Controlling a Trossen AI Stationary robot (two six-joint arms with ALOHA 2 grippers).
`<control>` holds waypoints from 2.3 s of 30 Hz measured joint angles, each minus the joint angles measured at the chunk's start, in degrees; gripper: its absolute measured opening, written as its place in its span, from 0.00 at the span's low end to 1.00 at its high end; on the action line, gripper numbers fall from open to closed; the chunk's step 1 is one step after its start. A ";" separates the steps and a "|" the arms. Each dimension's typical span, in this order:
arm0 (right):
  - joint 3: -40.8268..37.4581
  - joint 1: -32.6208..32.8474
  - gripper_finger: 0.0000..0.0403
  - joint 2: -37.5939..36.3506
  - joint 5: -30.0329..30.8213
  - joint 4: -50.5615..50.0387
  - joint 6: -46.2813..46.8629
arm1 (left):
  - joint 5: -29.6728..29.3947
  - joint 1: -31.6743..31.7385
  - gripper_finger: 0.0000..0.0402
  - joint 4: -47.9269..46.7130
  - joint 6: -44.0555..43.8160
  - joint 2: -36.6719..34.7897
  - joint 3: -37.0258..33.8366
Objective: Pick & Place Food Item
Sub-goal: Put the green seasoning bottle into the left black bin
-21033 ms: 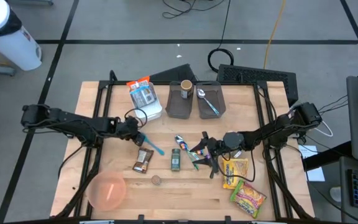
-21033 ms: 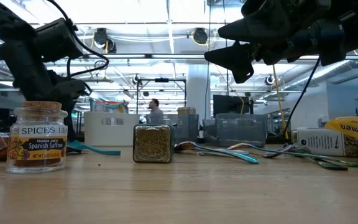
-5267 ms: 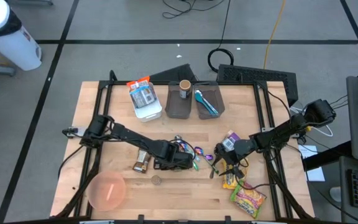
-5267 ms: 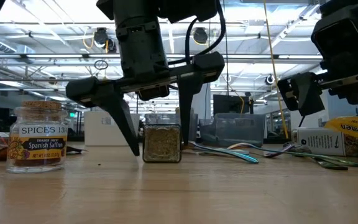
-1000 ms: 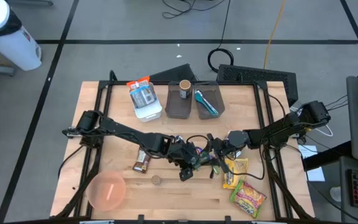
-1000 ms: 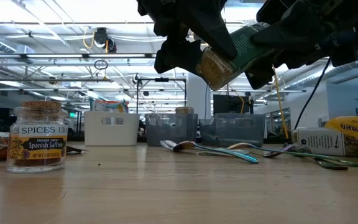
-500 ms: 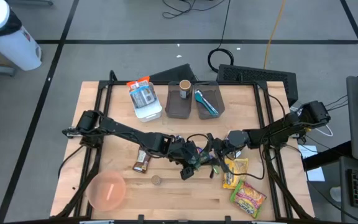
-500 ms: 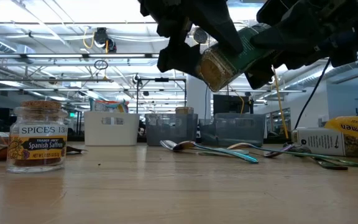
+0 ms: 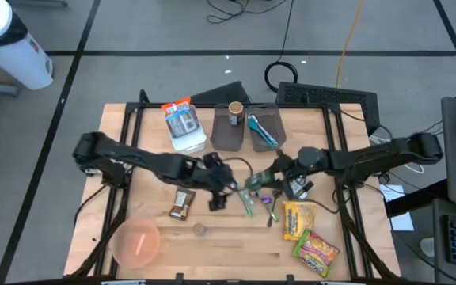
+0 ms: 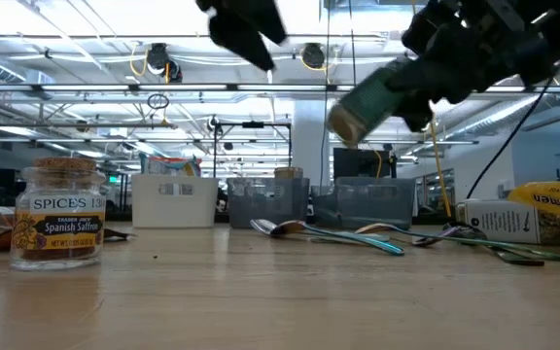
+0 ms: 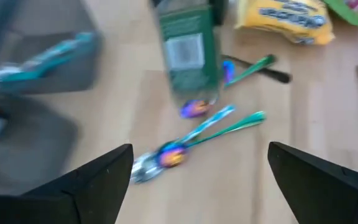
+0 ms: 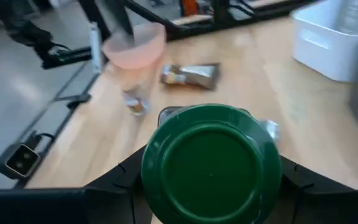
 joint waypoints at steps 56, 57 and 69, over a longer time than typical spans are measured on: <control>102.11 -33.43 0.47 57.87 2.63 -75.39 -34.37 | -3.90 -0.38 0.87 55.48 1.05 -35.41 -57.00; 102.11 -33.29 0.47 58.27 2.02 -75.55 -34.49 | -3.26 -0.13 0.87 55.63 0.86 -35.13 -57.00; 102.09 -30.12 0.47 61.23 -0.24 -74.15 -37.73 | 0.02 0.64 0.87 58.11 -2.09 -28.85 -57.05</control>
